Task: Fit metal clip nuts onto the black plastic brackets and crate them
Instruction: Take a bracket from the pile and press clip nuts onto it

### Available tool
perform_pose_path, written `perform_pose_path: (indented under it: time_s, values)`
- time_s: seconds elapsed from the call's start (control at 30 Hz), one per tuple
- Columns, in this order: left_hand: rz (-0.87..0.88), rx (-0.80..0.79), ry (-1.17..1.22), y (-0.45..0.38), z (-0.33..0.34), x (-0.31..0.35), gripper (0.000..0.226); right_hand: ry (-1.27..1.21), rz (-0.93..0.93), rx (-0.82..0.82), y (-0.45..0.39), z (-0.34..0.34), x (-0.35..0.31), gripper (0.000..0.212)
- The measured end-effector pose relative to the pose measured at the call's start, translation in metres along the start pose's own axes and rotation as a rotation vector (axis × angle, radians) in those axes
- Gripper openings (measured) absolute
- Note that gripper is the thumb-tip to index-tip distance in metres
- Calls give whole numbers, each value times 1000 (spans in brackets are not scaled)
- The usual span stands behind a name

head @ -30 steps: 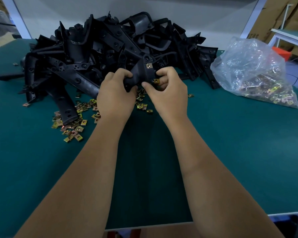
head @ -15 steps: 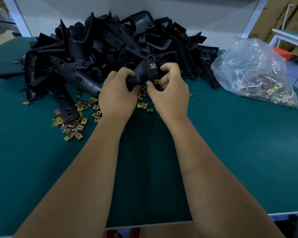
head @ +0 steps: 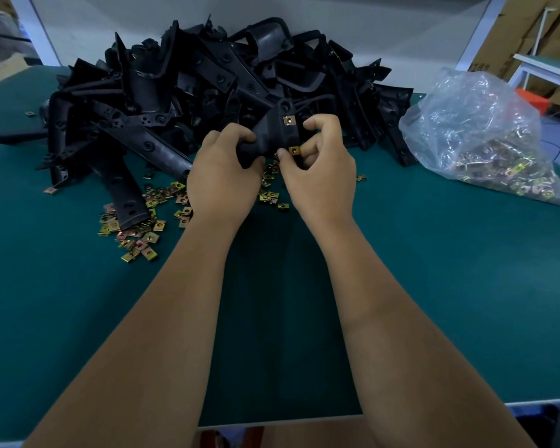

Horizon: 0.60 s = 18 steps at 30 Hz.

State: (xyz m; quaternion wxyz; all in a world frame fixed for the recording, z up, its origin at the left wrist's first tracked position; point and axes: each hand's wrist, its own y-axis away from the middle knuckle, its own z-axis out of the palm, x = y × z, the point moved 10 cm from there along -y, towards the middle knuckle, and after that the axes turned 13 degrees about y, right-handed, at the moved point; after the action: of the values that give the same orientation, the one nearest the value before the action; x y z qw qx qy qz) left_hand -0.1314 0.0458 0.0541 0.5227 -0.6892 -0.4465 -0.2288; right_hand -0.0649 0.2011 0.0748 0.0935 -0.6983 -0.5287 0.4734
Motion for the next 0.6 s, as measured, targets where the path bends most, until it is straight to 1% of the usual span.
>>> perform_pose_path:
  time_s: [0.1,0.2,0.27,0.33,0.47,0.53,0.6]
  values:
    - [-27,33,78,-1,-6,1,27,-100,39,3,1,-1,4,32]
    - [-13,149,380,0,-20,10,31,-254,143,21,1,-3,16,24]
    - [-51,228,580,-1,-28,6,28,-301,194,6,2,-1,21,17]
    - [-183,245,758,-3,-25,-8,22,-300,221,-59,3,5,23,16]
    - [-559,297,1181,5,-3,-42,10,-308,225,-252,9,26,16,15]
    - [-664,331,1354,10,6,-49,12,-329,217,-312,12,34,11,10]
    - [-690,313,1426,12,12,-51,14,-388,251,-323,12,37,11,18]
